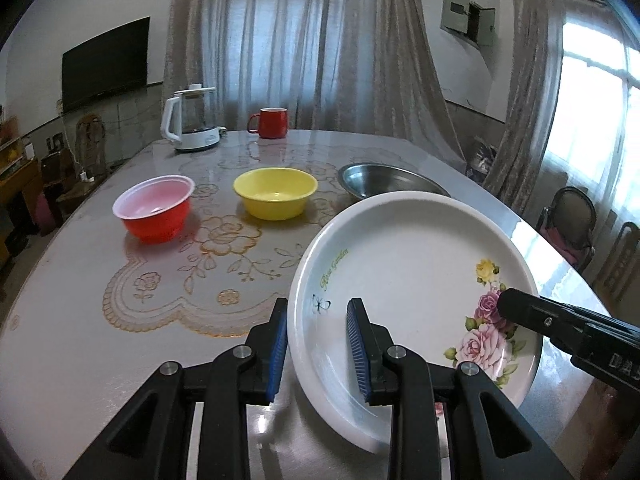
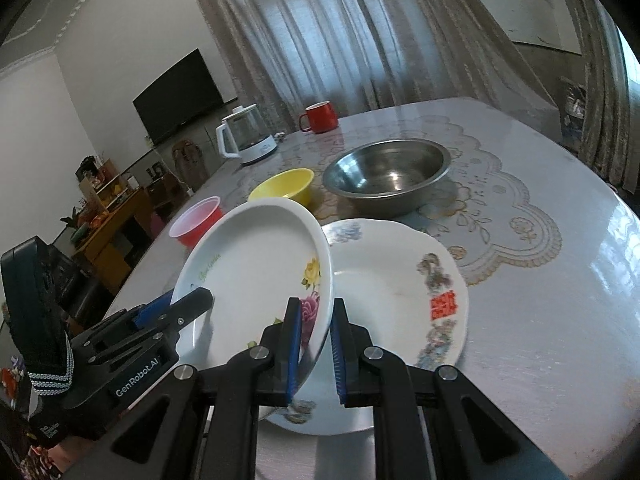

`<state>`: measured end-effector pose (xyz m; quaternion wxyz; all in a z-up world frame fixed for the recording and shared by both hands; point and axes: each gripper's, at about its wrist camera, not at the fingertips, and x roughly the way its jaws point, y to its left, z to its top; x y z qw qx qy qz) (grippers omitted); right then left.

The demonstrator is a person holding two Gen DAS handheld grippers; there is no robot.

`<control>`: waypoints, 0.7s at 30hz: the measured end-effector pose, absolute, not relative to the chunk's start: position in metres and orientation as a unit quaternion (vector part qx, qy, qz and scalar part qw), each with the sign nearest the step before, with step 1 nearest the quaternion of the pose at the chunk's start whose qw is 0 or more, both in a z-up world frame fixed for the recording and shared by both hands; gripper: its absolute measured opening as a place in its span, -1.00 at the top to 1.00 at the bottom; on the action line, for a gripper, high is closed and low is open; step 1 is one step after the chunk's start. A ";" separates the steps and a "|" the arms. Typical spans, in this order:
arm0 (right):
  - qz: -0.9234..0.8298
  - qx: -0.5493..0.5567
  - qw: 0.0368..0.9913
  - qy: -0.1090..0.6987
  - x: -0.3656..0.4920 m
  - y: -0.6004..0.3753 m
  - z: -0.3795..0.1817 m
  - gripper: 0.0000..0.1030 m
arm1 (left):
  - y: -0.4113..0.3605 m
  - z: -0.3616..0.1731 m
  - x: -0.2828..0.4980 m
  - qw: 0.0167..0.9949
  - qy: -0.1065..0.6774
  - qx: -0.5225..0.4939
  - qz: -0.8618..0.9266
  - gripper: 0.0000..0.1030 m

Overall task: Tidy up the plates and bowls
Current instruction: 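Lower the rose plate onto the red-character plate with the right gripper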

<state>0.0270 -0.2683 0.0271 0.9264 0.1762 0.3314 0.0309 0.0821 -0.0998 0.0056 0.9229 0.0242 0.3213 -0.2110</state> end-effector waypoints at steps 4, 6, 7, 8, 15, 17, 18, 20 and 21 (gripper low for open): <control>0.019 0.182 0.922 0.342 0.026 -0.278 0.022 0.75 | -0.113 0.001 0.091 0.916 0.331 0.036 -0.223 0.44; 0.011 0.197 0.915 0.352 0.029 -0.286 0.017 0.75 | -0.120 -0.002 0.093 0.913 0.336 0.044 -0.227 0.44; 0.008 0.202 0.912 0.356 0.029 -0.289 0.014 0.75 | -0.123 -0.004 0.093 0.911 0.339 0.049 -0.229 0.44; 0.004 0.208 0.909 0.361 0.030 -0.293 0.011 0.75 | -0.128 -0.006 0.095 0.909 0.343 0.055 -0.230 0.44; -0.011 0.230 0.890 0.393 0.042 -0.309 -0.008 0.74 | -0.144 -0.014 0.100 0.905 0.349 0.071 -0.232 0.44; -0.015 0.232 0.887 0.398 0.044 -0.311 -0.011 0.73 | -0.147 -0.017 0.101 0.904 0.353 0.075 -0.230 0.44; -0.017 0.231 0.887 0.399 0.045 -0.312 -0.011 0.73 | -0.148 -0.018 0.102 0.903 0.354 0.077 -0.229 0.44; -0.023 0.220 0.889 0.402 0.047 -0.311 -0.010 0.72 | -0.149 -0.021 0.104 0.902 0.356 0.081 -0.230 0.44; -0.025 0.215 0.889 0.403 0.047 -0.310 -0.009 0.72 | -0.150 -0.022 0.103 0.902 0.355 0.084 -0.229 0.44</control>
